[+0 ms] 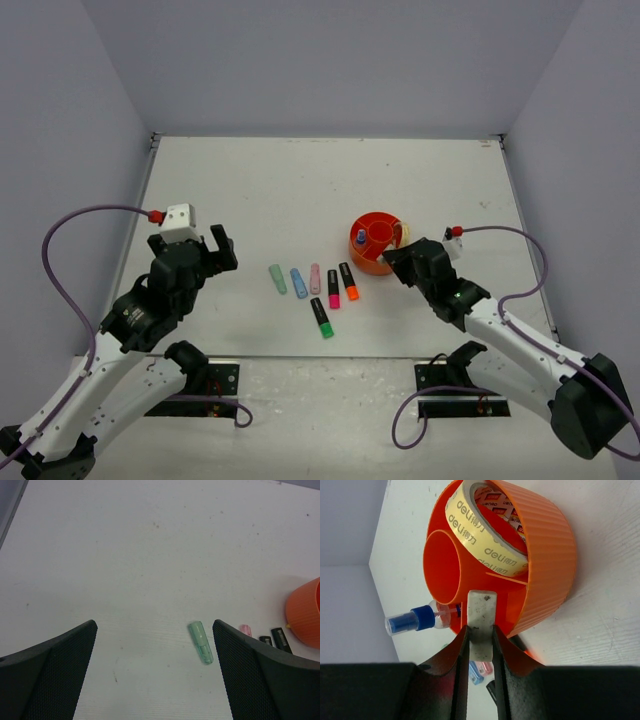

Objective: Sort the stationery into containers
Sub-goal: Place the stationery in the storage box.

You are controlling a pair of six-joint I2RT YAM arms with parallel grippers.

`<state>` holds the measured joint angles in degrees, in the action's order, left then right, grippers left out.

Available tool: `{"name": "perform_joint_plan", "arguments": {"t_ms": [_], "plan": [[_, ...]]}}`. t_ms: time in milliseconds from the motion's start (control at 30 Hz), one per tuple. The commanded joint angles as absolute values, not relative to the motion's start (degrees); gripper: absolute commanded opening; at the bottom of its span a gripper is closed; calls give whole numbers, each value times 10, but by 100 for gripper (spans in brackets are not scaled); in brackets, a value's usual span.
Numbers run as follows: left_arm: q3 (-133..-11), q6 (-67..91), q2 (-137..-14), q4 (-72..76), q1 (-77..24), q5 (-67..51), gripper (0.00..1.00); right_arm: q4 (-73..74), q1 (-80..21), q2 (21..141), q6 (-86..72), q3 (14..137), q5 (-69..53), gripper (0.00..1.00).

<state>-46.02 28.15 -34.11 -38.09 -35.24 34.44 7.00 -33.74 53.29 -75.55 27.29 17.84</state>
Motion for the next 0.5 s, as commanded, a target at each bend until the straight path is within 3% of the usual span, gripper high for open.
{"name": "perform_joint_plan", "arguments": {"t_ms": [0,133,300,400,467], "plan": [[-454,269,-341,-355,-347,341,100,46,-337,537,-803,280,221,1],[-454,268,-341,-353,-347,339,100,45,-337,541,-804,282,219,19],[-454,266,-344,-352,-347,337,100,42,-337,548,-803,284,219,24],[-454,266,-344,-352,-347,335,100,42,-337,554,-802,287,215,48],[-453,266,-343,-352,-347,335,100,41,-337,555,-799,289,212,51]]}}
